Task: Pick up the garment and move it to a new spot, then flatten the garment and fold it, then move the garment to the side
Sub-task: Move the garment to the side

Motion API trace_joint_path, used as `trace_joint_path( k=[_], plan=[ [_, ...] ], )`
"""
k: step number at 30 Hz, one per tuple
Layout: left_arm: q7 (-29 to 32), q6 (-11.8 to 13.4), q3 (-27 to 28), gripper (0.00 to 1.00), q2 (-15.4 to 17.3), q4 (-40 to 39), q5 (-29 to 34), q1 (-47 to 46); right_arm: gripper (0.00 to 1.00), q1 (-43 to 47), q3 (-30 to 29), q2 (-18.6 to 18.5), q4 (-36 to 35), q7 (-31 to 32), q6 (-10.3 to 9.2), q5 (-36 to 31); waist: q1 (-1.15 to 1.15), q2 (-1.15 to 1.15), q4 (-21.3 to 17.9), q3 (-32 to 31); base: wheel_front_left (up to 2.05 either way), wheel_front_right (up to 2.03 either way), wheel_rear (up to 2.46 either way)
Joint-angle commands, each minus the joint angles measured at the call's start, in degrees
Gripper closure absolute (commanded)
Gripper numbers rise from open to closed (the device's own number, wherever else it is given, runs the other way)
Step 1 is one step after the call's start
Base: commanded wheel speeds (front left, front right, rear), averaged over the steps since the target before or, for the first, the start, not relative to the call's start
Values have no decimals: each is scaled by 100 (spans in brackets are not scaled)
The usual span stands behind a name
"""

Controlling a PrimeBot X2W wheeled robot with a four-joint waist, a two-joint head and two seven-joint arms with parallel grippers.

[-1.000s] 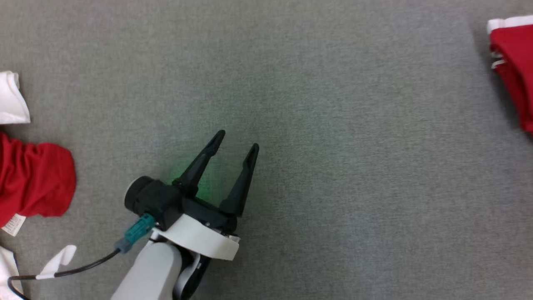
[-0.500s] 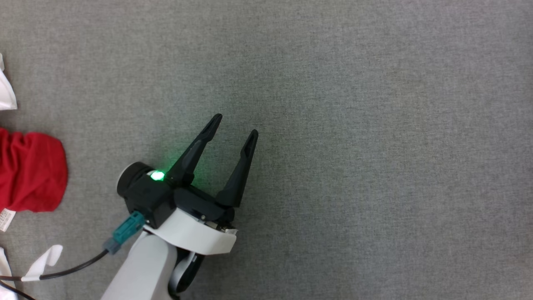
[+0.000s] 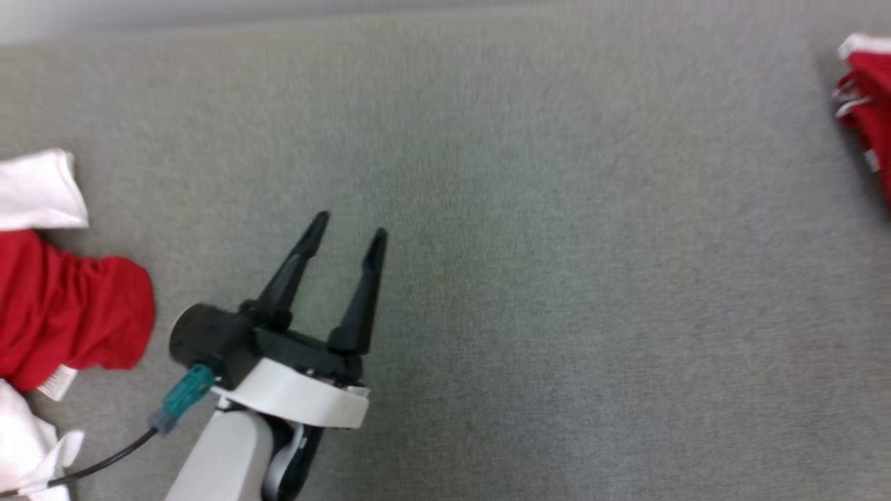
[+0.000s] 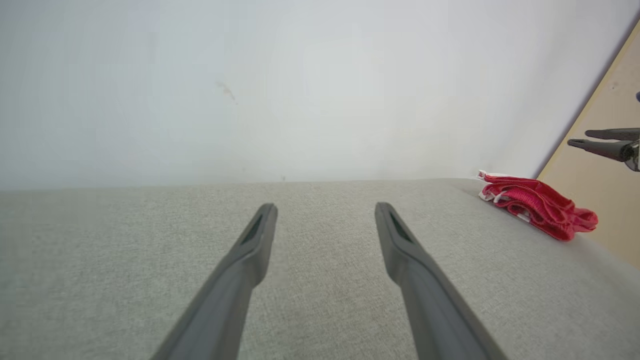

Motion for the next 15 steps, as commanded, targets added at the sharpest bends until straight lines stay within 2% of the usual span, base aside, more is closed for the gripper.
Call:
trace_joint_path(
  k=[1,8,15],
  plan=[
    [-1,15,77,0,2,22,-28,128,0,76,-8,44,-86,-58,-14,19,0,0,-30,-471,0,0,0],
    [-1,76,632,0,-27,54,-13,533,0,596,-128,175,-1173,-318,-14,676,0,0,63,-1347,0,0,0],
    [-1,193,1152,0,-119,24,-50,1003,0,1662,-402,186,-2490,-495,-14,1223,0,0,148,-1972,0,0,0]
  ],
)
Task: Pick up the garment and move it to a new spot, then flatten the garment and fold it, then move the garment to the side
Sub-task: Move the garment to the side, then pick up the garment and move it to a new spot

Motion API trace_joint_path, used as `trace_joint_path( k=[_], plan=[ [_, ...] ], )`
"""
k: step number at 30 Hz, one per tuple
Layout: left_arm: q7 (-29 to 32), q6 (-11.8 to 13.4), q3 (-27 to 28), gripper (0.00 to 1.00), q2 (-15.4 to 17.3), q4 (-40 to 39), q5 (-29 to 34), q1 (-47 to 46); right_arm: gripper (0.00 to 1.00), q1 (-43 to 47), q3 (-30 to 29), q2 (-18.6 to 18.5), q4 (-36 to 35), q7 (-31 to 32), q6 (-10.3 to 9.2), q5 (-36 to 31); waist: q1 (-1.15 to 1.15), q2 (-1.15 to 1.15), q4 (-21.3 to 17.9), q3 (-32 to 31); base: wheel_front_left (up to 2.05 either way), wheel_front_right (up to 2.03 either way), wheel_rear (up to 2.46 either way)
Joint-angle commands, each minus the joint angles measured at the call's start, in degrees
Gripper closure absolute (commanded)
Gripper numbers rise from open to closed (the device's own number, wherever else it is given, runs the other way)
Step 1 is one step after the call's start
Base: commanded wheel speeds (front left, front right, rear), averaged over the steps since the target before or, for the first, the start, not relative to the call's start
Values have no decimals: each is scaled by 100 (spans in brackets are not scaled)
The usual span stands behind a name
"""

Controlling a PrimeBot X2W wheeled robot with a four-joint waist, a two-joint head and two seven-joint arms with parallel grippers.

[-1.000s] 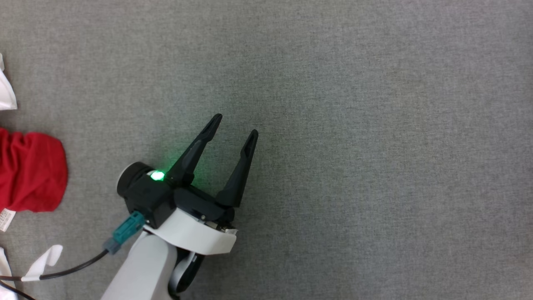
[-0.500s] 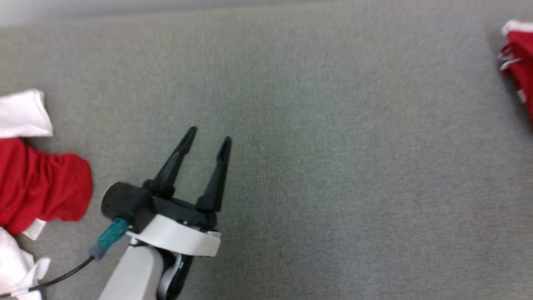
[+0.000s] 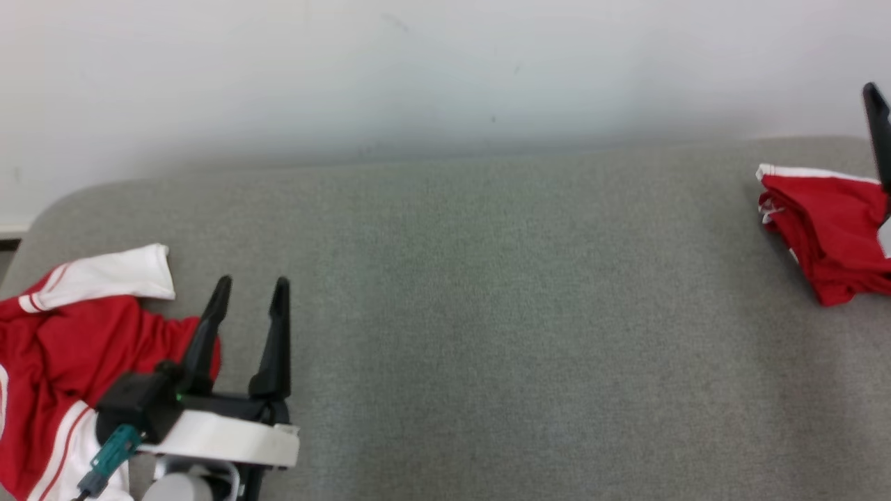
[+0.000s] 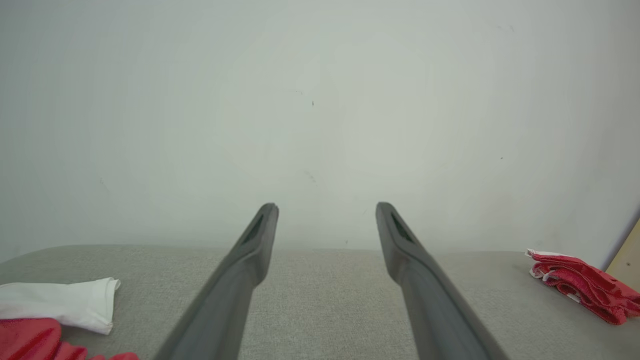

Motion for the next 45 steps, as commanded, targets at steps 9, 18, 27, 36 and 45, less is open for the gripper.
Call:
trace_joint_path(
  k=[9,18,27,36,45],
  plan=[
    [-1,124,326,0,-171,5,-85,784,0,1830,-1054,316,-1272,-133,-13,-284,1,0,124,-703,0,0,0],
    [-1,51,401,0,-313,39,-66,1175,0,4070,-2668,1205,-2856,-144,-13,-1110,1,0,129,-744,0,0,0],
    [-1,-95,583,0,-364,32,85,1447,0,5690,-3602,2176,-4174,-147,-13,-2266,1,0,94,-648,0,0,0],
    [-1,-167,640,0,-374,46,496,1431,0,5769,-3598,2725,-4346,-147,-13,-2725,1,0,2,-523,0,0,0],
    [-1,-193,575,0,-379,44,446,1308,0,5704,-3564,2795,-4261,-148,-13,-2790,1,0,66,-568,0,0,0]
  ],
)
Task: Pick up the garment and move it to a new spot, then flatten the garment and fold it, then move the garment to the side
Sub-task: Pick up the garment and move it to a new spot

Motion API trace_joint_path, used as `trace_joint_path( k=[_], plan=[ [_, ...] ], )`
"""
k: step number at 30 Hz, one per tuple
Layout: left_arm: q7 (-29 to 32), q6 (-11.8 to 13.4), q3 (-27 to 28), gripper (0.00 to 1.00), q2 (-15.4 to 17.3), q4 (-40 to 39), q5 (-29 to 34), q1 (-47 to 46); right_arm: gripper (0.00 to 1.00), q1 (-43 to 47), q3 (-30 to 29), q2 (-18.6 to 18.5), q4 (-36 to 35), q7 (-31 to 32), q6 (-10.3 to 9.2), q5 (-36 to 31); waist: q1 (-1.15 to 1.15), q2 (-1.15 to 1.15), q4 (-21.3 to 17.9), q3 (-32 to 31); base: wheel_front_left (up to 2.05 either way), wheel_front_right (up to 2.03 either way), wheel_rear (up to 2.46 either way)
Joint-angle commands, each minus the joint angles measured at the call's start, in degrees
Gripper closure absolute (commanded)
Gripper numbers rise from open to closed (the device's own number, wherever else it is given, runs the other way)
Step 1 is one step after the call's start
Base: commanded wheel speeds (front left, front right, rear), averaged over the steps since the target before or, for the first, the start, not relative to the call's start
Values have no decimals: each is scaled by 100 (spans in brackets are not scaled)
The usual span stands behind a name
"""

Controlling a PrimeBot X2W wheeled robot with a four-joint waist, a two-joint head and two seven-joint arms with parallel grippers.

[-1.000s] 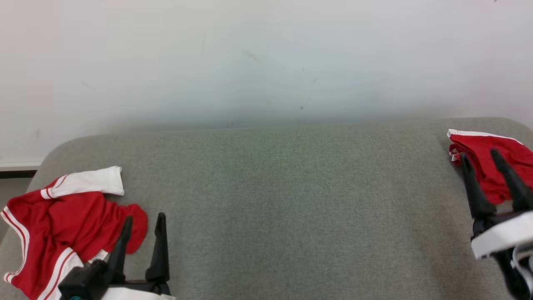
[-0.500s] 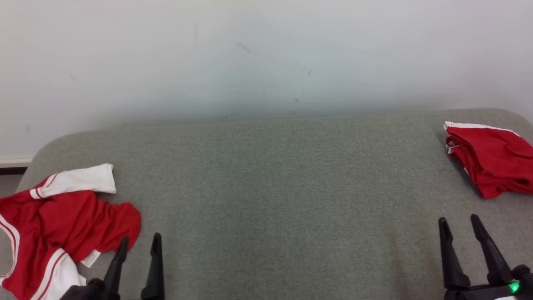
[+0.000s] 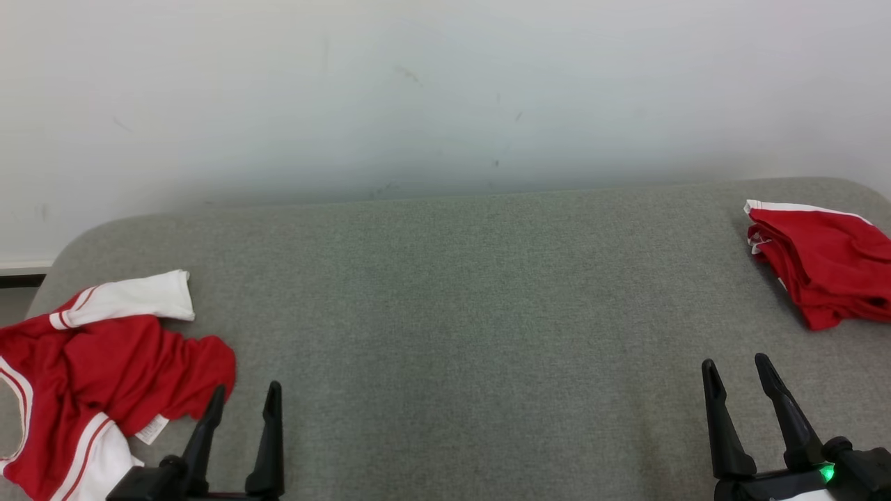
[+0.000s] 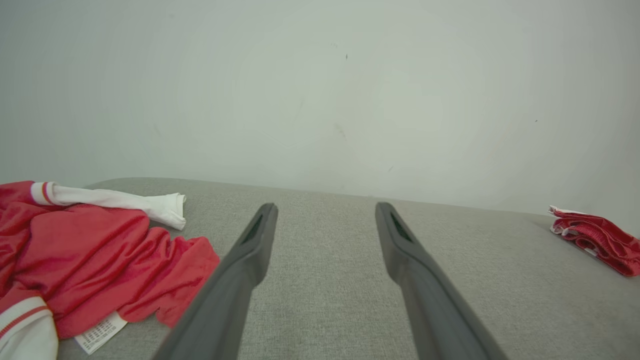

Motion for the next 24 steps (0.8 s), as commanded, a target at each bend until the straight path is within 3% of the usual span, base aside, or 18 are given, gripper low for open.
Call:
trace_joint_path(
  k=[1,11,24],
  plan=[
    [-1,-27,-4,0,14,-11,-18,-29,0,-32,-13,-9,35,-15,-13,-79,0,0,10,-18,0,0,0],
    [-1,-7,-38,0,15,51,20,-89,0,2,36,-26,146,-15,-13,-16,0,0,228,-37,0,0,0],
    [-1,85,26,0,16,263,81,-171,0,-94,326,39,412,-14,-13,4,0,0,1324,-94,0,0,0]
  ],
)
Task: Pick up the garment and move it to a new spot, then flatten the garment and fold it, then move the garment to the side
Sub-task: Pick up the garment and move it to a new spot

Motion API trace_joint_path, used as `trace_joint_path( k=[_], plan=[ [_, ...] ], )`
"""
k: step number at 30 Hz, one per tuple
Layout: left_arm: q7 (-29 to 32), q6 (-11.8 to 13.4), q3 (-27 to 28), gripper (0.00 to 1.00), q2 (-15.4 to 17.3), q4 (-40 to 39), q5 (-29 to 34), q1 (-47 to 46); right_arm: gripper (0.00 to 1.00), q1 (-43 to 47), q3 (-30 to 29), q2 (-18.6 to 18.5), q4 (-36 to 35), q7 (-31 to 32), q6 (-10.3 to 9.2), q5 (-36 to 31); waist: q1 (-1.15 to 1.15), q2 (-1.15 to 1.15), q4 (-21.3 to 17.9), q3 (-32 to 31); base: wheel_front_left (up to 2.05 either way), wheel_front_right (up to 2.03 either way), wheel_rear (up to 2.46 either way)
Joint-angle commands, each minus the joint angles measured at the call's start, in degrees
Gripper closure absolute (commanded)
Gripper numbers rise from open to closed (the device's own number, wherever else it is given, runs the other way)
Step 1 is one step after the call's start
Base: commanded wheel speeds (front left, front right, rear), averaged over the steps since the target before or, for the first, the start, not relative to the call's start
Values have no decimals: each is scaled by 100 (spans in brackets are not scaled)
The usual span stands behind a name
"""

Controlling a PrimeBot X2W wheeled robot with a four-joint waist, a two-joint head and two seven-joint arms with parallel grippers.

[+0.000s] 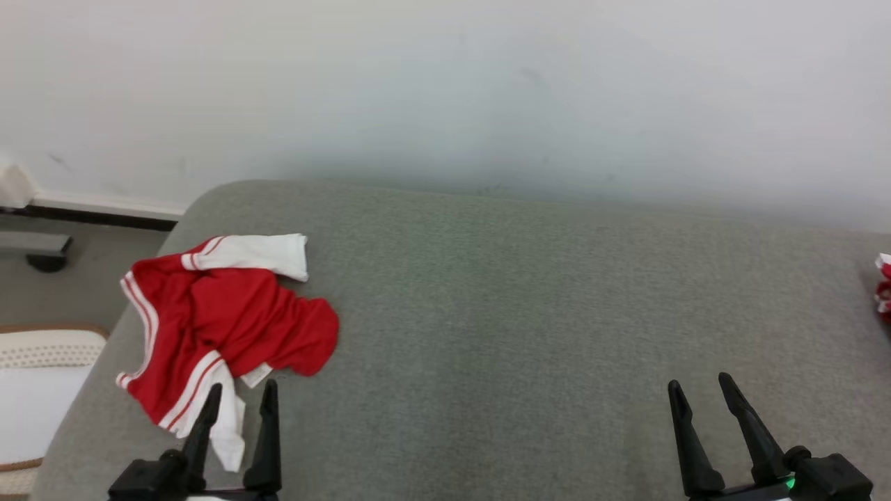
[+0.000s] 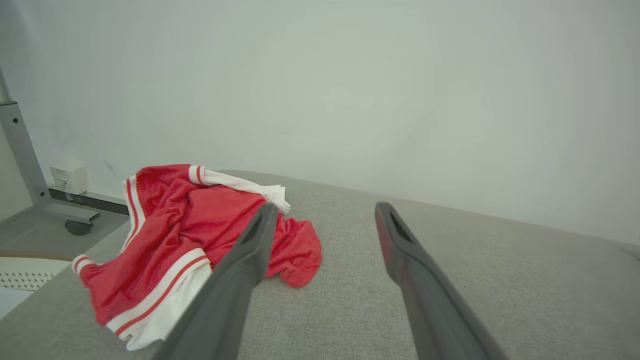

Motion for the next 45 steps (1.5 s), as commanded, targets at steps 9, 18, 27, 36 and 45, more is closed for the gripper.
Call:
trace_joint_path(
  k=[9,18,27,36,45],
  plan=[
    [-1,68,178,0,19,111,47,-35,0,-176,316,60,168,-6,-12,58,0,0,862,-104,0,0,0],
    [-1,116,161,0,19,233,29,-35,0,-248,463,68,252,-6,-12,128,0,0,1207,-160,0,0,0],
    [-1,80,135,0,46,369,136,-187,0,-279,536,80,288,-6,-13,150,0,0,1255,-170,0,0,0],
    [741,104,98,0,451,719,199,-1389,0,-439,615,15,220,-6,-13,101,0,0,1079,74,0,0,0],
    [2231,42,316,0,911,1313,-342,-2730,0,-813,707,-21,148,-6,-12,-93,0,0,391,772,0,0,0]
  ],
)
